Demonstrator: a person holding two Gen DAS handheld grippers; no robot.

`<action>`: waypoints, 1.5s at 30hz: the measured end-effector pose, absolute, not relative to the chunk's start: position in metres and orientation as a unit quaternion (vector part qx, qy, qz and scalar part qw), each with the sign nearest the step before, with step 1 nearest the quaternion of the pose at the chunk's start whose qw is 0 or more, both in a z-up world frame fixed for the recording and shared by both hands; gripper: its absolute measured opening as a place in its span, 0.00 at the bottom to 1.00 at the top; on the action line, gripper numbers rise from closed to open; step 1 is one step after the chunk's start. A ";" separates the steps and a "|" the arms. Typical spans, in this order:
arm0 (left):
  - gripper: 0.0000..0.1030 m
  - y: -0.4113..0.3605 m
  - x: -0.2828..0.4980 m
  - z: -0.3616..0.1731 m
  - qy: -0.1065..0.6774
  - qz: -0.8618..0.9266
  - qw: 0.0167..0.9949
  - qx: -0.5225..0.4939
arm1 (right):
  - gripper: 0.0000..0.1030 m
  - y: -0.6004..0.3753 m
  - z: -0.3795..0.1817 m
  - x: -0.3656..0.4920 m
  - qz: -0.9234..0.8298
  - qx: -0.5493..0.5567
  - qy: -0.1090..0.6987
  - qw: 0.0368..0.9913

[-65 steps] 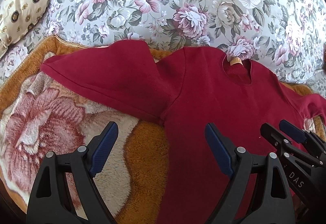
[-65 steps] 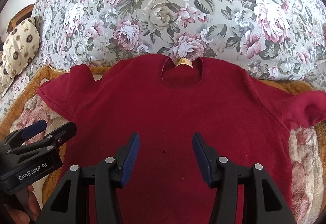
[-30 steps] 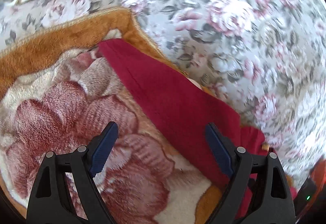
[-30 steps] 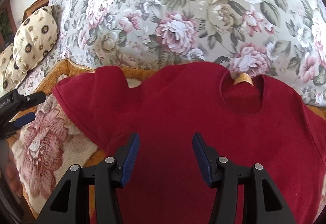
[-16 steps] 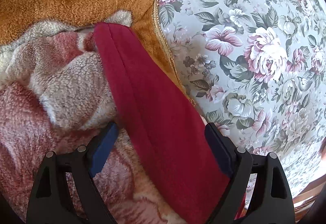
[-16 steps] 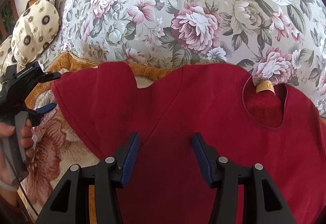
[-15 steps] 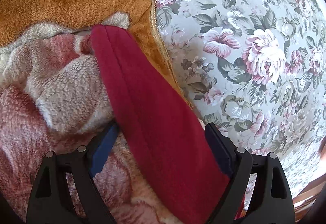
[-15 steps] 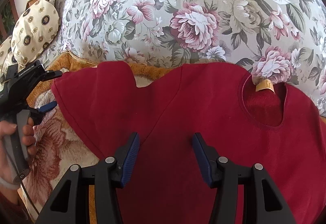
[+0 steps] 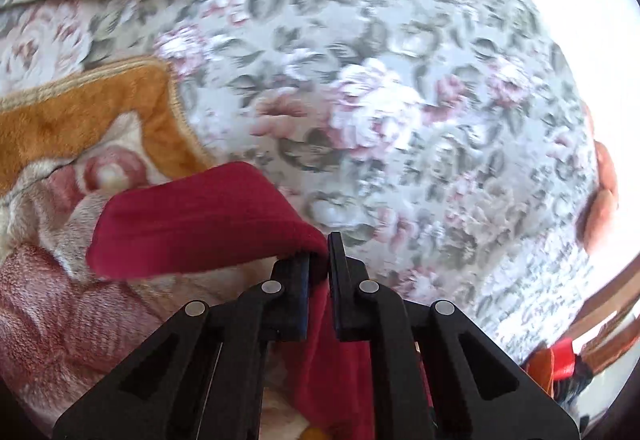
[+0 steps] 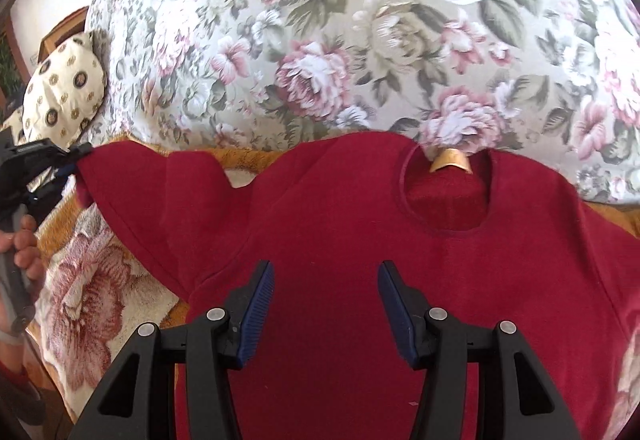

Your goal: Fold small clothes

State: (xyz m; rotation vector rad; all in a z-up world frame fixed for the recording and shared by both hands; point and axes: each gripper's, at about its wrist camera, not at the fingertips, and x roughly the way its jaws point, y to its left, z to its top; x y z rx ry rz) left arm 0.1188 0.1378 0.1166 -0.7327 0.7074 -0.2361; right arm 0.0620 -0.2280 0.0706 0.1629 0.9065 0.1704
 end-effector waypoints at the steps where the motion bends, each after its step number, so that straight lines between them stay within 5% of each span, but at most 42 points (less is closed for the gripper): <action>1: 0.07 0.117 0.112 0.131 0.333 -0.136 0.873 -0.329 | 0.50 -0.235 0.074 0.058 0.076 0.082 0.434 0.894; 7: 0.07 -0.024 0.062 0.153 0.347 -0.276 0.866 -0.233 | 0.50 -0.293 0.100 0.029 0.015 0.079 0.404 0.911; 17: 0.07 -0.202 0.014 0.028 0.493 -0.341 0.797 -0.073 | 0.50 -0.405 0.093 -0.006 -0.091 0.144 0.414 0.894; 18: 0.07 -0.205 0.011 0.028 0.500 -0.340 0.794 -0.061 | 0.50 -0.411 0.090 -0.008 -0.089 0.149 0.418 0.892; 23: 0.52 -0.171 -0.011 0.070 0.478 -0.347 0.806 -0.047 | 0.50 -0.407 0.088 -0.008 -0.066 0.157 0.412 0.895; 26: 0.67 -0.127 -0.021 0.091 0.435 -0.303 0.845 -0.067 | 0.57 -0.390 0.086 0.001 -0.039 0.154 0.413 0.897; 31: 0.69 -0.072 -0.009 0.083 0.387 -0.183 0.901 -0.073 | 0.57 -0.355 0.070 0.034 -0.020 0.133 0.440 0.888; 39: 0.69 -0.027 0.034 0.052 0.418 -0.117 0.891 -0.134 | 0.57 -0.257 0.035 0.104 -0.026 -0.045 0.477 0.877; 41: 0.69 -0.022 0.036 0.054 0.414 -0.115 0.892 -0.137 | 0.40 -0.252 0.021 0.114 -0.011 -0.066 0.487 0.871; 43: 0.69 -0.021 0.035 0.057 0.409 -0.114 0.895 -0.137 | 0.10 -0.268 0.030 0.106 0.013 -0.014 0.473 0.881; 45: 0.69 -0.022 0.034 0.059 0.409 -0.118 0.894 -0.140 | 0.06 -0.293 0.051 0.084 0.012 0.025 0.437 0.899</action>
